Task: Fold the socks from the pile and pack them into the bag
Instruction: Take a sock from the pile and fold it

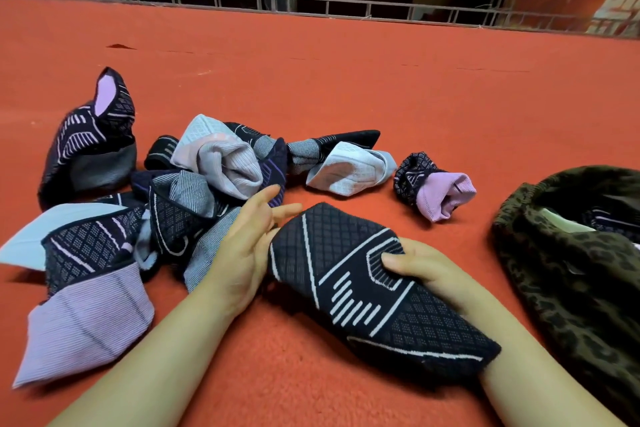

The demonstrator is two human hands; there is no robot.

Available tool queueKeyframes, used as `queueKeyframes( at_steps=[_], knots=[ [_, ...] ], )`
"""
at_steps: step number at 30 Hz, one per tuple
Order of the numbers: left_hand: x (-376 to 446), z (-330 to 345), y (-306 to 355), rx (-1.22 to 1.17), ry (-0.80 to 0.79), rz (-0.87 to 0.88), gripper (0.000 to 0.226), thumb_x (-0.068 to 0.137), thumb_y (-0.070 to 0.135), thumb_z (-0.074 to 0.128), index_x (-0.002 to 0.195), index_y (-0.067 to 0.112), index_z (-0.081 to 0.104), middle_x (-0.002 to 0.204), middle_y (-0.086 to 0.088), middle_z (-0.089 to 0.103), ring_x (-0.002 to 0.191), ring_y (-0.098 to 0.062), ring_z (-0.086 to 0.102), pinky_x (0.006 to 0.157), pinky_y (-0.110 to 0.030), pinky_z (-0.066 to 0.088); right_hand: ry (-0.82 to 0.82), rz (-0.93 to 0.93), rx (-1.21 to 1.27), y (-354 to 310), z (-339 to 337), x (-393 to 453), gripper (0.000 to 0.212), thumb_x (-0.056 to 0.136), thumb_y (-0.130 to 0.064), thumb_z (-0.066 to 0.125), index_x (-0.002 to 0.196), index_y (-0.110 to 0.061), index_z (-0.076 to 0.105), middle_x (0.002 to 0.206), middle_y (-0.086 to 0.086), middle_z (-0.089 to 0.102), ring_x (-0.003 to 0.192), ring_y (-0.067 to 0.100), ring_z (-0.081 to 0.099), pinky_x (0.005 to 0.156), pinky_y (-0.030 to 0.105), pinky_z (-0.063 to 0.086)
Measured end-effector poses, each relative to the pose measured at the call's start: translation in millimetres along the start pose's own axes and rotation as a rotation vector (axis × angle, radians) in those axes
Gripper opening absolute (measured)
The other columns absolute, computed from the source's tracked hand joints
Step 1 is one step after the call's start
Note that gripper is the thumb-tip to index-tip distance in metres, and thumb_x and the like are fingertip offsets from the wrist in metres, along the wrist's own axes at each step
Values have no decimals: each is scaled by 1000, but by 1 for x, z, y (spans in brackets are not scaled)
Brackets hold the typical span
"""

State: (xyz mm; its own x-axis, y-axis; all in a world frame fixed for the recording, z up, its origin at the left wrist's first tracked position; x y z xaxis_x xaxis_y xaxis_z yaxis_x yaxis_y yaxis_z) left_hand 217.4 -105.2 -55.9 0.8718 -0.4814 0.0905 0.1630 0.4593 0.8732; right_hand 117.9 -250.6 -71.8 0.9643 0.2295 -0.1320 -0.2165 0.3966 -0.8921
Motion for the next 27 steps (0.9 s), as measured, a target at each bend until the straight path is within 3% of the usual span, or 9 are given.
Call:
queueKeyframes(
  at_steps=[3,7,10,13,17,21,23,25,27],
  knots=[
    [-1,10,-4,44,-116,-20,96,46,54,86,127,19,47,109,-6,68,87,-19,66,75,-31,53,42,-112,203,-10,2,3,60,42,-15,89,98,0,72,89,21,71,74,29,71,69,38,59],
    [-3,9,-14,227,-125,-18,43,56,38,80,94,19,73,97,-6,72,90,-19,65,89,-40,46,184,-26,339,0,-8,5,67,16,-16,91,78,4,75,75,21,71,62,30,70,55,37,58],
    [-1,9,-5,140,-87,61,32,67,35,76,91,15,70,90,-2,71,84,-14,65,83,-35,51,185,79,120,10,-12,4,63,40,-34,91,91,-1,75,90,20,72,71,27,71,68,36,60],
    [-2,16,10,-31,-123,141,40,80,33,65,100,2,52,92,-7,71,86,-16,67,75,-30,56,77,122,-86,13,-9,4,88,47,-36,92,117,6,60,106,23,66,81,25,69,80,36,55],
    [2,-2,18,-9,82,149,24,98,16,39,103,4,60,95,-5,70,88,-15,63,82,-32,51,39,98,-63,8,-12,2,69,50,-29,92,105,6,67,92,19,72,74,24,71,70,31,58],
    [4,-15,20,-107,170,82,38,88,40,48,98,12,72,106,-9,69,101,-22,63,90,-35,52,7,113,-98,12,-5,1,64,56,-33,89,103,6,67,96,20,71,79,25,70,73,32,57],
    [0,-14,21,-116,135,62,55,75,62,43,79,19,77,91,-5,73,89,-18,69,78,-31,57,-9,128,-81,15,-2,1,63,60,-39,86,105,1,69,100,20,70,84,26,70,77,36,56],
    [-3,-7,24,-70,44,94,57,56,76,59,64,21,73,70,3,69,69,-12,66,67,-28,55,-6,167,-92,20,0,0,76,61,-53,82,116,-5,62,113,19,65,88,27,66,80,40,53],
    [-5,-8,25,20,52,130,56,39,75,76,53,22,62,55,9,56,54,-6,52,57,-23,45,16,196,-216,22,1,-1,82,53,-62,81,117,-16,59,112,11,61,80,18,59,62,27,43]
  ],
)
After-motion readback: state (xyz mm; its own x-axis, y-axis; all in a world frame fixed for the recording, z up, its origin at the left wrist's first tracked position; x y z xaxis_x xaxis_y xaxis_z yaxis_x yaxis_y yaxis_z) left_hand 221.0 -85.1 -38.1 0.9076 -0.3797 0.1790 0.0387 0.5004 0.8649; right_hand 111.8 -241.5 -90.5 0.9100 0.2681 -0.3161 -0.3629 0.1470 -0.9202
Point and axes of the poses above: each hand's wrist, its own x-axis towards the middle knuckle, its own z-axis out of the palm, y = z × x, the point moved 9 cm from there along x, towards the middle knuckle
